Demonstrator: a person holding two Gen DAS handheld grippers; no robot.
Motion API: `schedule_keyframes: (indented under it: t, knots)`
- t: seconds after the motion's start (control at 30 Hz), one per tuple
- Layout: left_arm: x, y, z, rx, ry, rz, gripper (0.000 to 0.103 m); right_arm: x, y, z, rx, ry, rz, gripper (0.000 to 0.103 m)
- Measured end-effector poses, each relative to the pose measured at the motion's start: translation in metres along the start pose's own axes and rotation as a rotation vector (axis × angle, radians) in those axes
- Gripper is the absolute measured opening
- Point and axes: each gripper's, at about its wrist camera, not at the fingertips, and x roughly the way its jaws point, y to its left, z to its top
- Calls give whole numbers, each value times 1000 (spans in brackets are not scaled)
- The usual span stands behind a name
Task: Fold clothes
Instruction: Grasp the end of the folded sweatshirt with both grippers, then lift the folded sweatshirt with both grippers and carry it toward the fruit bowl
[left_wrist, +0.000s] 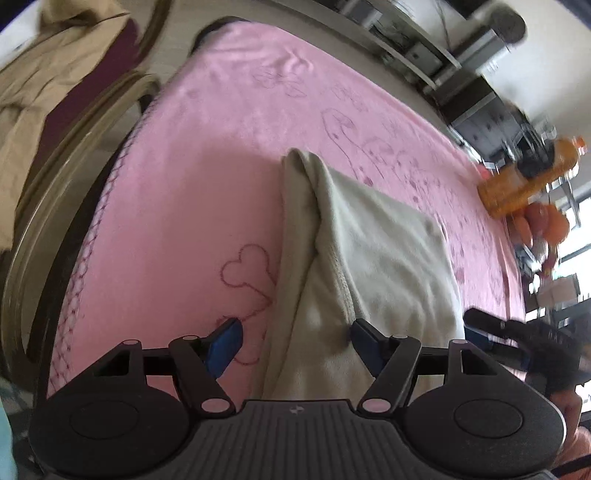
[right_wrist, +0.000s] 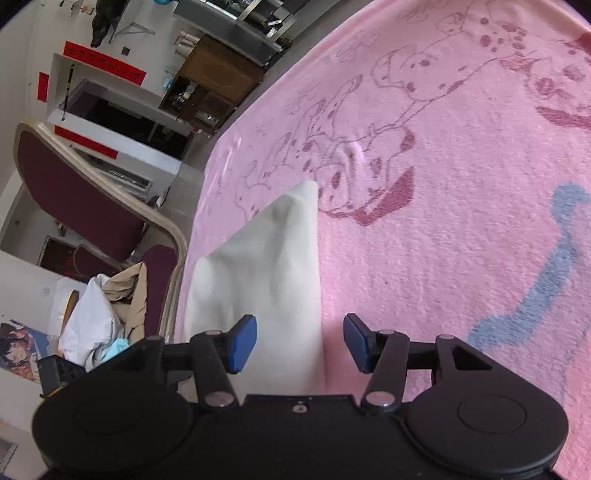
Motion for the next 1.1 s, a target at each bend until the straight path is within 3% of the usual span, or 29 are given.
schedule_keyframes:
  t: [0.2, 0.47, 0.53, 0.6, 0.67, 0.73, 0.87, 1.1]
  knots:
    - [15, -3, 12, 50, 24, -97, 64, 9, -7, 2, 49, 22, 60, 44]
    - [36, -2, 27, 22, 0, -231, 73, 20, -22, 7, 122, 36, 171, 41]
    - [37, -6, 25, 5, -15, -219, 68, 24, -15, 5, 83, 20, 165, 41]
    - [31, -11, 20, 1, -37, -171, 48, 26, -8, 4, 58, 3, 137, 41]
    - [22, -16, 15, 4, -61, -112, 27, 27, 0, 2, 35, -16, 92, 30]
    - [9, -27, 8, 21, -97, -70, 23, 21, 15, -5, -34, -47, 33, 22]
    - [-35, -67, -19, 142, -217, 2, 22, -10, 61, -24, -177, -119, -51, 21]
    - [-102, -147, -61, 251, -367, -61, 22, -122, 98, -49, -248, -258, -44, 20]
